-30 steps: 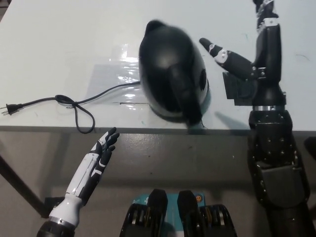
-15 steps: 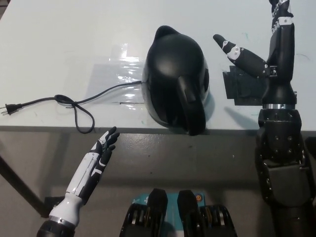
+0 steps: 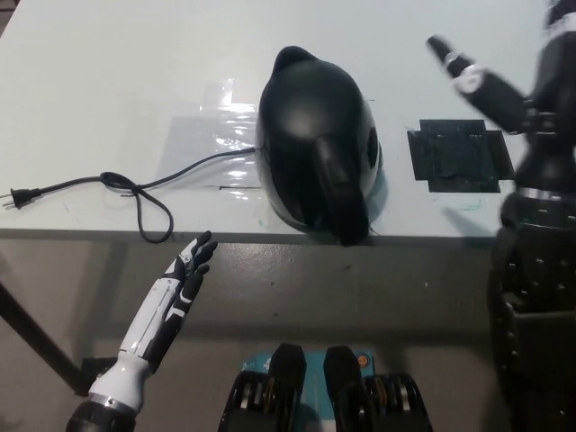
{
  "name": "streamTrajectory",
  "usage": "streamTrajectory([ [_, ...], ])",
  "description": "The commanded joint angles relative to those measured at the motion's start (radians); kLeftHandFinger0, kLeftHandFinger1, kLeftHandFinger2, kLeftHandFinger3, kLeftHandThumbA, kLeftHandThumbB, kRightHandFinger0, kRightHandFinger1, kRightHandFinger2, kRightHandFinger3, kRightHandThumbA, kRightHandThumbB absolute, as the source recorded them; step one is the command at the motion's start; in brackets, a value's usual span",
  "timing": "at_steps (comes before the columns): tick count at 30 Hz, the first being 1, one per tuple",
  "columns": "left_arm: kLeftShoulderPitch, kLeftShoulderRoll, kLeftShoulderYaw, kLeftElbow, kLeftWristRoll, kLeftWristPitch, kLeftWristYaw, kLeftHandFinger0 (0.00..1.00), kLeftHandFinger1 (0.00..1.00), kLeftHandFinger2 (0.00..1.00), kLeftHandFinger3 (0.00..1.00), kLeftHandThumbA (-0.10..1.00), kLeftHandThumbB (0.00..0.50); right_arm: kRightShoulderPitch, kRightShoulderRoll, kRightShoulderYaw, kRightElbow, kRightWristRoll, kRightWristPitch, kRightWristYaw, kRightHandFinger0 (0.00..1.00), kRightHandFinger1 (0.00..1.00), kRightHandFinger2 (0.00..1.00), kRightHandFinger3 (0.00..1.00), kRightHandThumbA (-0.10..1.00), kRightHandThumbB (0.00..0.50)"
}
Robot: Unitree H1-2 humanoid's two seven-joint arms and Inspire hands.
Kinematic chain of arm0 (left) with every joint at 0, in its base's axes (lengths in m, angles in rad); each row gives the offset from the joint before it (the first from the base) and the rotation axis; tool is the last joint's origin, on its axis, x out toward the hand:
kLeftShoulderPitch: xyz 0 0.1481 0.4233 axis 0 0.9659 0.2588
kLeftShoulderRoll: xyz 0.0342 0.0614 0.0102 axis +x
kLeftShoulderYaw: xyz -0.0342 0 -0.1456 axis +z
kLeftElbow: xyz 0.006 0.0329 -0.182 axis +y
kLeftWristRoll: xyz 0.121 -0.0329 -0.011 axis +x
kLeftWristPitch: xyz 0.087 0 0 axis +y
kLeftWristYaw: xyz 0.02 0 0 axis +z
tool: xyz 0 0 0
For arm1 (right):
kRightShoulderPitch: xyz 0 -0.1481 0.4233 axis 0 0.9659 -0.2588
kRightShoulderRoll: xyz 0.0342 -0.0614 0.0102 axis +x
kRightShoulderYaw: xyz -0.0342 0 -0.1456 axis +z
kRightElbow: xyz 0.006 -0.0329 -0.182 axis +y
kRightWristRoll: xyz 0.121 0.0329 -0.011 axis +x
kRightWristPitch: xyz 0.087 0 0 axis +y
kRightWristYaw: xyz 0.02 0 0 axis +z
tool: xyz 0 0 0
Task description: A kettle and its base are kept separately on the desk infront of the robot and the robot uses its right hand to lift the kettle by its handle and places it on its base to align it correctly.
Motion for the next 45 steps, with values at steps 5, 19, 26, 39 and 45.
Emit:
streamTrajectory([
  [5, -0.018, 0.021, 0.014, -0.007, -0.012, -0.013, -0.016, 1.0, 1.0, 1.0, 1.0, 1.0, 0.198, 0.078, -0.12, -0.103, -0.583, 0.016, 0.096, 0.062, 1.0, 1.0, 1.0, 1.0, 1.0, 0.5],
  [19, -0.014, 0.029, 0.018, -0.002, -0.026, -0.024, -0.024, 1.0, 1.0, 1.0, 1.0, 1.0, 0.164, 0.568, -0.219, -0.145, -0.723, -0.002, -0.208, 0.057, 1.0, 1.0, 1.0, 1.0, 0.86, 0.446],
  [26, -0.009, 0.037, 0.03, -0.009, -0.039, -0.02, -0.017, 1.0, 1.0, 1.0, 1.0, 1.0, 0.179, 0.764, -0.192, -0.026, -0.6, -0.152, -0.208, -0.038, 1.0, 1.0, 1.0, 1.0, 1.0, 0.348],
  [39, 0.042, 0.034, 0.036, -0.04, -0.053, 0.005, -0.015, 1.0, 1.0, 1.0, 1.0, 1.0, 0.197, 0.718, -0.17, 0.026, -0.022, -0.202, -0.208, -0.059, 1.0, 1.0, 1.0, 1.0, 1.0, 0.448],
  [45, 0.042, 0.043, 0.047, -0.045, -0.047, 0.011, -0.015, 1.0, 1.0, 1.0, 1.0, 1.0, 0.199, 0.691, -0.168, 0.051, 0.124, -0.17, -0.208, -0.023, 1.0, 1.0, 1.0, 1.0, 1.0, 0.439],
])
